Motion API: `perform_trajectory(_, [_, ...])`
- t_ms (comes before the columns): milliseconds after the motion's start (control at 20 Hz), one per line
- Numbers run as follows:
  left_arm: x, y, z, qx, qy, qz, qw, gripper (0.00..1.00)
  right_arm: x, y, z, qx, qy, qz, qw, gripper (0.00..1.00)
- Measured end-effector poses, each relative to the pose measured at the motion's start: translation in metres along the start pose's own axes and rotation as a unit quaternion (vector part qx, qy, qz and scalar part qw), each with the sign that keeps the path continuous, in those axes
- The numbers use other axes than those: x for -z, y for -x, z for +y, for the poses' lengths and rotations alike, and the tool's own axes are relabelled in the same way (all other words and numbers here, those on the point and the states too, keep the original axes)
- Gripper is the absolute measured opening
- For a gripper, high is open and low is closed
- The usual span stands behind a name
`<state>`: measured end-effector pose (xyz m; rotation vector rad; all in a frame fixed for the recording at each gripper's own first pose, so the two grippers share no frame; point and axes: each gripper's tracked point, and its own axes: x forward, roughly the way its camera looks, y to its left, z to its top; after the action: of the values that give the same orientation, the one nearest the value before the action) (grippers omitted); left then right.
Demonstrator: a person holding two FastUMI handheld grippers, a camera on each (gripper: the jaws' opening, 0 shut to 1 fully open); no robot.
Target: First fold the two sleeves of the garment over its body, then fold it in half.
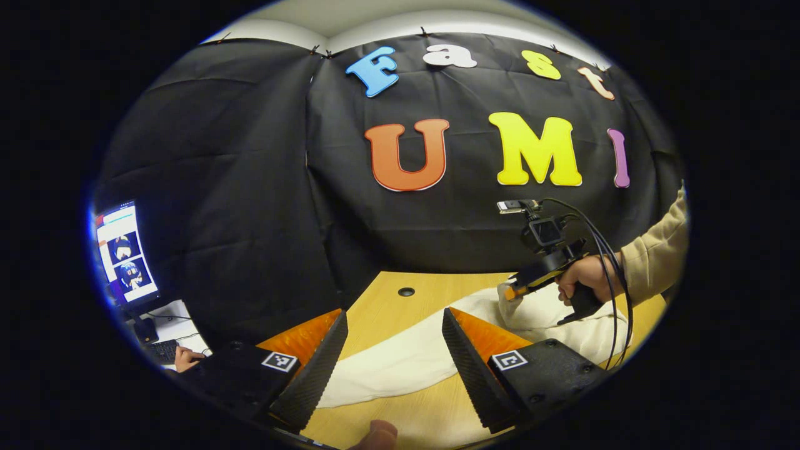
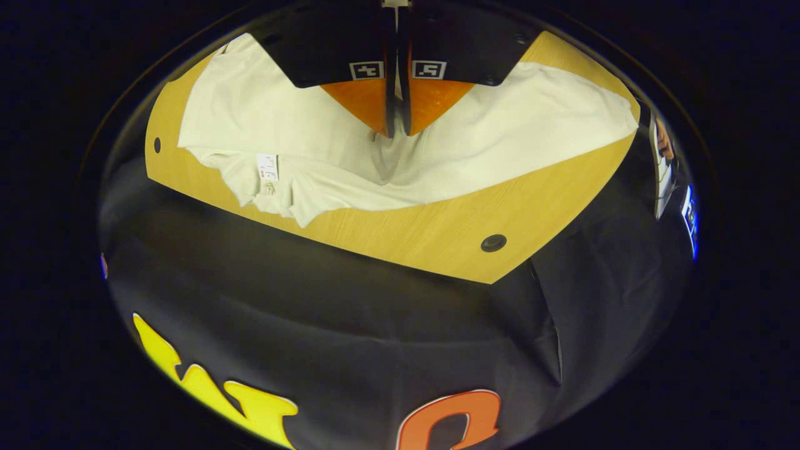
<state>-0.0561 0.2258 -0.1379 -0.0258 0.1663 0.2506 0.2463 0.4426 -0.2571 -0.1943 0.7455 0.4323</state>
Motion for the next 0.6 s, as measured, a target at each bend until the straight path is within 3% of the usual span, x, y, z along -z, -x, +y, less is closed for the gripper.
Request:
perform_trajectory(250, [0.03, -0.006, 0.023, -0.036, 0.031, 0.026, 0.999, 0.96, -0.006, 0.006, 0.006, -0.001, 0.006, -0.009, 1.0, 0.13])
perform_trajectory(500, [0.056, -0.006, 0.05, -0.073, 0.051, 0.05, 0.995, 0.97, -0.023, 0.07, 0.005, -0.03, 0.042, -0.051, 0.997, 0.19])
perform_trajectory(600, [0.069, -0.005, 0.055, -0.08, 0.062, 0.065, 0.993, 0.97, -0.023, 0.104, -0.005, -0.037, 0.045, -0.07, 0.996, 0.36])
